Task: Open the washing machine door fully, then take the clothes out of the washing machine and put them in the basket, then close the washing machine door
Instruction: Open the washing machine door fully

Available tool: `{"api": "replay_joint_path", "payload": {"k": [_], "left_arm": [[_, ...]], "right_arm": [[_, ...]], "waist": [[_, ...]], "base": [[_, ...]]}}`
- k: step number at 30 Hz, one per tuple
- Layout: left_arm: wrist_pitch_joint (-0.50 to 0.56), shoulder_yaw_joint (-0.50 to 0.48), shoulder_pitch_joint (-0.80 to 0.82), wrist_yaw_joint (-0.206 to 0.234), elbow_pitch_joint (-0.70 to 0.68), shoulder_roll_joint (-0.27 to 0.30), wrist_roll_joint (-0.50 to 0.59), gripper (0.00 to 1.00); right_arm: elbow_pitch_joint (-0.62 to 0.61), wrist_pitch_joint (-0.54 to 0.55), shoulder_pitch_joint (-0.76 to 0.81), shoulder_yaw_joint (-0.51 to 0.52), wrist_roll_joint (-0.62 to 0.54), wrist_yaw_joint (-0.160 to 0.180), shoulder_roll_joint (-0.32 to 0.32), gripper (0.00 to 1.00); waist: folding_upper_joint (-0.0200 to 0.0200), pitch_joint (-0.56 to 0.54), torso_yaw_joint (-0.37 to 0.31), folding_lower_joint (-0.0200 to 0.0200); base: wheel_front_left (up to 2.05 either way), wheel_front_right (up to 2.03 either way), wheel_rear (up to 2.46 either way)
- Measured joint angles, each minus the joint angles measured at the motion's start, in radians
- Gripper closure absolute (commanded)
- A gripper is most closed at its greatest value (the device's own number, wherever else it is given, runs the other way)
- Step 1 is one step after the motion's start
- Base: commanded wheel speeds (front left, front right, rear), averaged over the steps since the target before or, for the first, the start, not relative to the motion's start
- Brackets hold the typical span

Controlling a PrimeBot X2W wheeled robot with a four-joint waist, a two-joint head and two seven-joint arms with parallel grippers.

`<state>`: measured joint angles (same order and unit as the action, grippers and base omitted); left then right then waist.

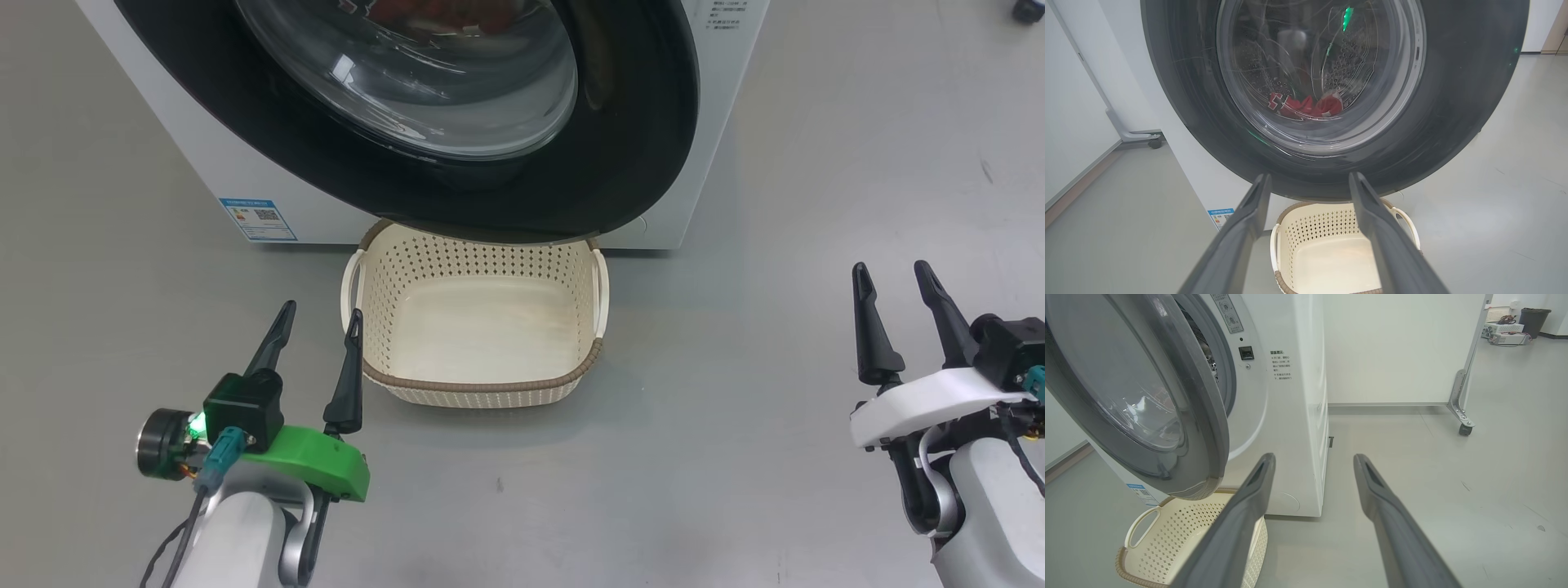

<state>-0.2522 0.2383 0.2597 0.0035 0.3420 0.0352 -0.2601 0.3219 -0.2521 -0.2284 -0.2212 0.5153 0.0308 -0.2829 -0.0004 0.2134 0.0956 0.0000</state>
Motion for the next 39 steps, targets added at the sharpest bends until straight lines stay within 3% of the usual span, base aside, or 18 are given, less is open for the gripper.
{"api": "replay_joint_path", "payload": {"k": [13,14,15,28,35,38,39], "left_arm": [[0.0,-0.001,-0.01,0.0,0.003,0.0,0.005,0.0],[0.0,-0.001,-0.01,0.0,0.003,0.0,0.006,0.0],[0.0,-0.001,-0.01,0.0,0.003,0.0,0.006,0.0],[0.0,-0.006,-0.012,0.0,0.004,0.0,0.007,0.0],[0.0,-0.007,-0.012,0.0,0.001,0.0,0.007,0.0],[0.0,-0.006,-0.012,0.0,0.002,0.0,0.007,0.0],[0.0,-0.006,-0.012,0.0,0.001,0.0,0.007,0.0]], "right_arm": [[-0.002,0.0,0.029,0.015,-0.017,-0.002,0.014,0.0],[-0.002,0.0,0.031,0.016,-0.017,-0.002,0.015,0.62],[-0.002,0.0,0.032,0.016,-0.017,-0.002,0.015,1.0],[0.009,0.0,0.032,0.037,0.007,-0.039,0.036,1.0],[0.008,0.014,0.03,0.151,0.328,-0.127,0.178,1.0],[0.009,0.034,0.025,0.184,0.419,-0.136,0.204,1.0],[0.009,0.064,0.008,0.222,0.523,-0.144,0.228,1.0]], "waist": [[0.0,-0.011,-0.006,0.0],[0.0,-0.011,-0.006,0.0],[0.0,-0.011,-0.006,0.0],[0.0,-0.01,-0.011,0.0],[0.0,-0.002,-0.014,0.0],[0.0,0.001,-0.015,0.0],[0.0,0.004,-0.015,0.0]], "base": [[0.0,0.0,0.0],[0.0,0.0,0.0],[0.0,0.0,0.0],[0.0,0.0,0.0],[0.0,0.0,0.0],[0.0,0.0,0.0],[0.0,0.0,0.0]]}}
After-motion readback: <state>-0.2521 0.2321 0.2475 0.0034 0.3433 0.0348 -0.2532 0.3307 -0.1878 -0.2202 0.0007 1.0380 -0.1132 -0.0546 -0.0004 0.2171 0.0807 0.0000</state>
